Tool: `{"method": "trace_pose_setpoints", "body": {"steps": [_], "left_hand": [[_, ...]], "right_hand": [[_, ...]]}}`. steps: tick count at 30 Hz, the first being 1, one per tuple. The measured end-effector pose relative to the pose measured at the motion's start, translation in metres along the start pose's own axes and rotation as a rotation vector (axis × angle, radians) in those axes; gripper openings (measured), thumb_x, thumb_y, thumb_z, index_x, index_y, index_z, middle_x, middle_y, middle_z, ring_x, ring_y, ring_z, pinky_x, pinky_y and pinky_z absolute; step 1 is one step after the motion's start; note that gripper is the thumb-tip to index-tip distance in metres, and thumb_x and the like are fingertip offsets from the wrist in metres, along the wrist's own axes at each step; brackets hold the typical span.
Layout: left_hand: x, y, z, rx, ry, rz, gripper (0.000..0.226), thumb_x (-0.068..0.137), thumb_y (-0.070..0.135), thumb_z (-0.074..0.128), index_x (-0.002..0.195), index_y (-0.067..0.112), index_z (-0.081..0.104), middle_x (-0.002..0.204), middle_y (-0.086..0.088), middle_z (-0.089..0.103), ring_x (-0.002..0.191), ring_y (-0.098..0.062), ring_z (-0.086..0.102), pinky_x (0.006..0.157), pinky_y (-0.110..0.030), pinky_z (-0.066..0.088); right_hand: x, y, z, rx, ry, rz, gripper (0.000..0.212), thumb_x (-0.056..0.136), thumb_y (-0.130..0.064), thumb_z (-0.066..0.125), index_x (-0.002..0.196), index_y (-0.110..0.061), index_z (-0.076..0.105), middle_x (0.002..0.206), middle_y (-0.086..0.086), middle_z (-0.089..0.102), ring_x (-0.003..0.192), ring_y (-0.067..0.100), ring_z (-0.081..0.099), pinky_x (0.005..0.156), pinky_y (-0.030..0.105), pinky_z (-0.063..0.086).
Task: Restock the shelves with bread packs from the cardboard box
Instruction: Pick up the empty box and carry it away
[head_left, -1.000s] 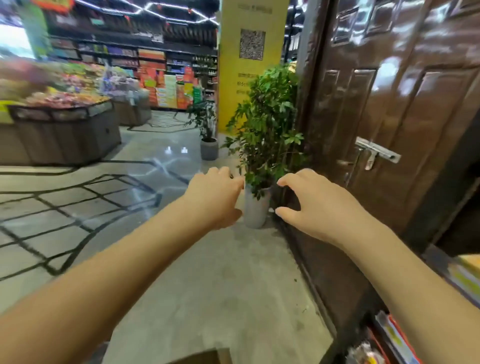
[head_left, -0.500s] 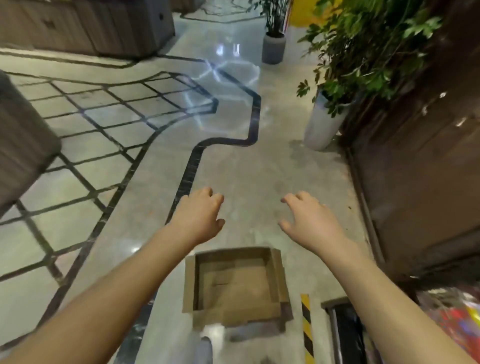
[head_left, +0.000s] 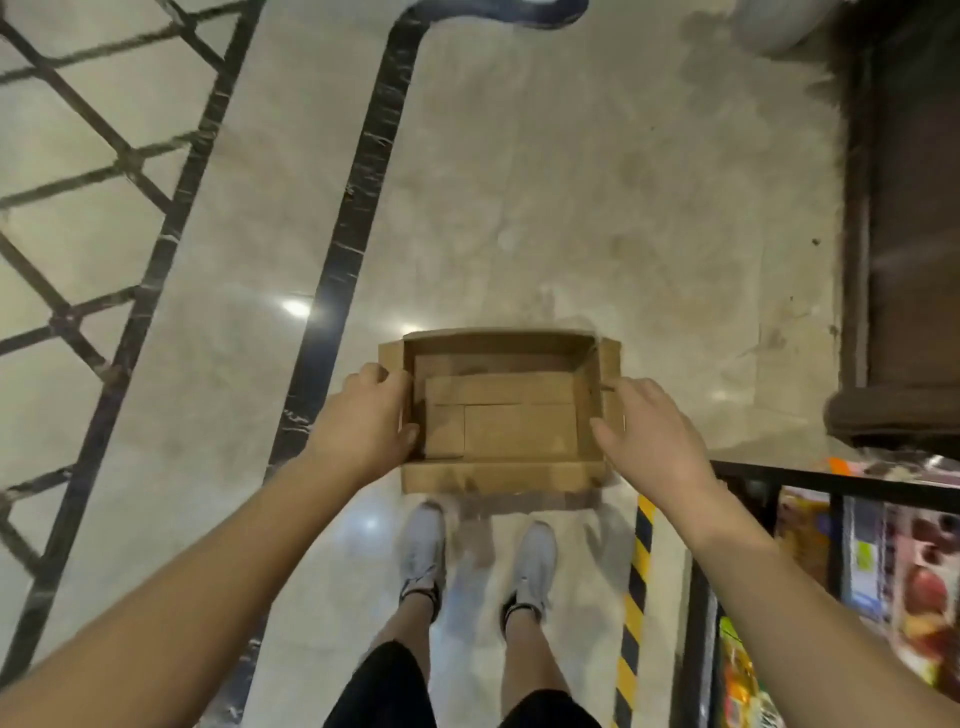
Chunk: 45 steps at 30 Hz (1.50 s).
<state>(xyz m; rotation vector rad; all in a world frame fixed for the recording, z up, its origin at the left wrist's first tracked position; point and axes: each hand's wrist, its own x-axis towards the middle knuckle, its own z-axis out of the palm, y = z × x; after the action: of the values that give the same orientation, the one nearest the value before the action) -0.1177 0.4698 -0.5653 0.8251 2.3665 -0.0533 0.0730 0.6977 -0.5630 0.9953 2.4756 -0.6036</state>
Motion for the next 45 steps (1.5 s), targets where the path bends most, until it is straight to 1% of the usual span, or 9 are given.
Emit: {"method": "trace_pose_setpoints", "body": {"steps": [7, 12, 16, 20, 23, 27, 33, 41, 45], "left_hand": [[0.083, -0.040, 0.157, -0.098, -0.079, -0.074, 0.055, 0.101, 0.035, 0.065, 0.150, 0.025, 0.043, 0.158, -0.008, 0.042, 0.134, -0.031, 0.055, 0.102, -0.043, 0.055], [0.132, -0.066, 0.250, -0.141, -0.085, -0.174, 0.077, 0.098, 0.030, 0.072, 0.161, 0.025, 0.028, 0.168, -0.012, 0.027, 0.139, -0.039, 0.052, 0.103, -0.047, 0.055], [0.165, -0.085, 0.303, -0.225, -0.070, -0.316, 0.096, 0.096, 0.029, 0.075, 0.167, 0.021, 0.011, 0.173, -0.012, 0.015, 0.152, -0.043, 0.034, 0.114, -0.055, 0.044], [0.190, -0.094, 0.337, -0.327, -0.081, -0.339, 0.099, 0.094, 0.021, 0.077, 0.165, 0.027, 0.008, 0.163, -0.013, 0.034, 0.143, -0.041, 0.046, 0.110, -0.059, 0.048], [0.204, -0.099, 0.348, -0.355, -0.060, -0.353, 0.097, 0.091, 0.022, 0.079, 0.162, 0.028, 0.013, 0.153, -0.015, 0.045, 0.129, -0.042, 0.058, 0.099, -0.058, 0.056], [0.218, -0.105, 0.349, -0.413, -0.090, -0.349, 0.089, 0.088, 0.018, 0.080, 0.156, 0.027, 0.022, 0.137, -0.014, 0.059, 0.116, -0.042, 0.065, 0.088, -0.053, 0.061], [0.200, -0.101, 0.311, -0.436, -0.133, -0.305, 0.085, 0.090, 0.008, 0.077, 0.160, 0.018, 0.029, 0.134, -0.012, 0.064, 0.099, -0.029, 0.064, 0.074, -0.029, 0.054], [0.116, -0.068, 0.193, -0.486, -0.145, -0.338, 0.088, 0.090, 0.003, 0.075, 0.163, 0.019, 0.028, 0.145, -0.014, 0.060, 0.125, -0.041, 0.063, 0.101, -0.050, 0.054], [0.058, -0.052, 0.105, -0.498, -0.085, -0.277, 0.079, 0.090, 0.001, 0.071, 0.158, 0.023, 0.037, 0.137, -0.012, 0.064, 0.119, -0.040, 0.064, 0.103, -0.054, 0.053]], "right_hand": [[0.091, 0.074, 0.145, 0.038, -0.071, 0.064, 0.055, 0.097, -0.029, 0.062, 0.149, -0.021, 0.045, 0.142, 0.008, 0.049, 0.129, 0.032, 0.051, 0.102, 0.044, 0.046], [0.137, 0.128, 0.224, 0.035, -0.102, 0.122, 0.063, 0.097, -0.029, 0.065, 0.152, -0.021, 0.038, 0.146, 0.009, 0.049, 0.133, 0.034, 0.049, 0.107, 0.051, 0.046], [0.158, 0.173, 0.272, -0.047, 0.031, 0.064, 0.061, 0.090, -0.028, 0.064, 0.145, -0.005, 0.047, 0.131, 0.021, 0.057, 0.118, 0.043, 0.057, 0.099, 0.057, 0.051], [0.176, 0.199, 0.298, 0.043, 0.062, 0.097, 0.066, 0.091, -0.028, 0.067, 0.149, -0.011, 0.040, 0.138, 0.014, 0.057, 0.124, 0.036, 0.056, 0.100, 0.056, 0.053], [0.187, 0.206, 0.312, 0.129, 0.038, 0.151, 0.071, 0.091, -0.012, 0.069, 0.152, -0.018, 0.034, 0.122, 0.012, 0.065, 0.108, 0.037, 0.064, 0.088, 0.053, 0.058], [0.197, 0.210, 0.323, 0.242, 0.020, 0.198, 0.076, 0.092, -0.004, 0.062, 0.158, -0.017, 0.027, 0.107, 0.007, 0.064, 0.087, 0.031, 0.061, 0.083, 0.042, 0.054], [0.176, 0.203, 0.291, 0.331, 0.031, 0.195, 0.073, 0.096, -0.007, 0.060, 0.159, -0.023, 0.028, 0.107, -0.002, 0.058, 0.088, 0.022, 0.057, 0.079, 0.031, 0.049], [0.092, 0.173, 0.183, 0.544, 0.074, 0.296, 0.070, 0.097, -0.021, 0.059, 0.148, -0.058, 0.029, 0.137, -0.008, 0.057, 0.121, 0.021, 0.056, 0.099, 0.051, 0.055], [0.030, 0.138, 0.100, 0.702, 0.147, 0.415, 0.062, 0.099, -0.020, 0.056, 0.147, -0.053, 0.037, 0.135, -0.009, 0.060, 0.121, 0.017, 0.058, 0.101, 0.046, 0.054]]}}
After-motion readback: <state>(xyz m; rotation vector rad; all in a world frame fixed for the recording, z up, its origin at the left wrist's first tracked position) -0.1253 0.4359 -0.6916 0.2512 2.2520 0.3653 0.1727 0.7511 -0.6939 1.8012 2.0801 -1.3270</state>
